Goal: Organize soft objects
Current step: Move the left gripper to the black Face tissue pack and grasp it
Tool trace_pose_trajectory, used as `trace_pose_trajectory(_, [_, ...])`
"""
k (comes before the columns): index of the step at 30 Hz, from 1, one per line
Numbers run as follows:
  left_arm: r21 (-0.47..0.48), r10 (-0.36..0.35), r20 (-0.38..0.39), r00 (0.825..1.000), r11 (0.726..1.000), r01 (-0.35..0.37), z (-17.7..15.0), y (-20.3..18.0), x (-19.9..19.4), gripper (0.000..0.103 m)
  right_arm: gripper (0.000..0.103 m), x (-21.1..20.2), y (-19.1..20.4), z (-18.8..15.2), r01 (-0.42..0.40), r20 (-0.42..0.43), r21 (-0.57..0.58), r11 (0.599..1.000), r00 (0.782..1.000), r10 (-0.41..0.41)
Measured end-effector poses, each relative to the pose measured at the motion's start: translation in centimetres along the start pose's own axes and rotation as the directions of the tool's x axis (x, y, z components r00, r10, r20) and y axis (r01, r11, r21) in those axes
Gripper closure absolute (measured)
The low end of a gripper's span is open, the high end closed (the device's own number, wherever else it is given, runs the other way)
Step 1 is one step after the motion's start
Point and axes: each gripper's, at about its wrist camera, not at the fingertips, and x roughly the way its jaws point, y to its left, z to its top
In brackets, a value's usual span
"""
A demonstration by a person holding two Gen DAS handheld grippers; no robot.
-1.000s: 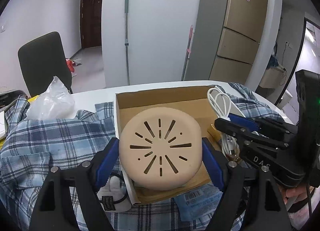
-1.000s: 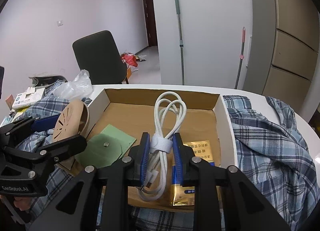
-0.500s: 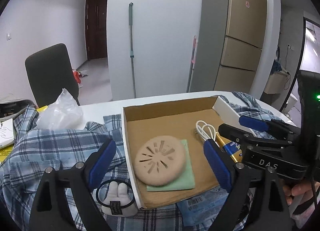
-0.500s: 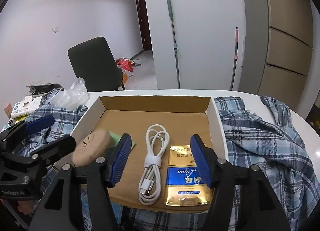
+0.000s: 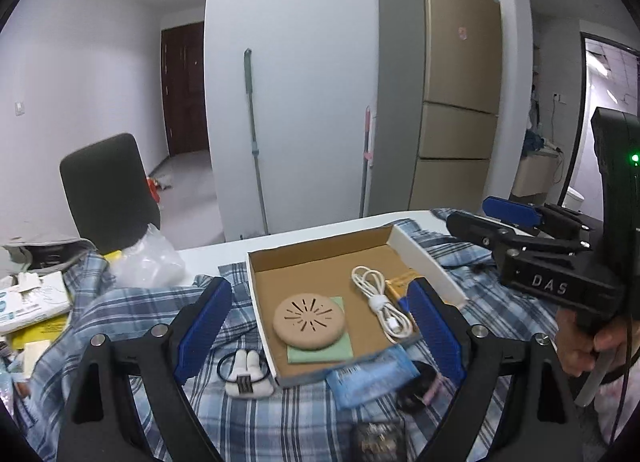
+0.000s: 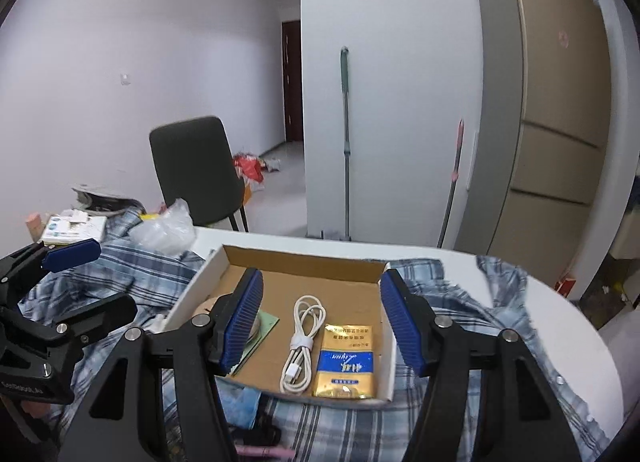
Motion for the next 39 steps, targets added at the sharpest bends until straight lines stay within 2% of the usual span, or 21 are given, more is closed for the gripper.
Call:
trace_pose_trajectory(7, [-0.045,0.0,0.052,0.999,0.999,0.002,-2.1,-0.6,-4.8,0.011,0.042,-5.3,0.2,-1.9,-0.012,0.048,-0.001,1.0,0.999,0.012])
trace_pose_trajectory(9, [-0.05,-0.009,0.06,0.998,0.999,0.012,-2.8,-1.0,-5.3,0.0,0.041,-5.9,0.3,-2.9,-0.009,0.049,0.002,1.0,0.999,0.009])
trace_pose_trajectory(13, [-0.028,-0.007,0.093,0.996,1.0,0.009,-4.1,-1.7,-5.4,0.0,0.039,-5.8,0.5,-5.0,-0.019,0.034,-0.004,1.0,0.999,0.019])
trace_pose_trajectory(16, [0.029,-0.024,0.039,0.999,0.999,0.023,-5.2,-2.5,-4.3,0.0,0.038,-5.3,0.5,-6.4,-0.008,0.033,-0.021,1.0,0.999,0.009])
trace_pose_trajectory(24, [0.088,-0.048,-0.076,0.996,0.995,0.055,-7.2,-2.8,-1.6,0.0,0.038,-3.3,-0.3,-8.4,-0.011,-0.026,0.001,1.0,1.0,0.011])
trace_pose_trajectory(27, [0.079,-0.082,-0.111,0.99,0.993,0.091,-7.6,-2.6,-0.8,0.0,0.037,-3.2,-0.4,-8.6,-0.023,-0.032,0.006,1.0,0.999,0.023])
trace_pose_trajectory(39, [0.054,-0.114,-0.19,0.975,0.991,0.126,-8.4,-2.2,1.1,0.0,0.026,-3.7,0.3,-9.0,-0.026,0.004,-0.034,0.999,1.0,0.027])
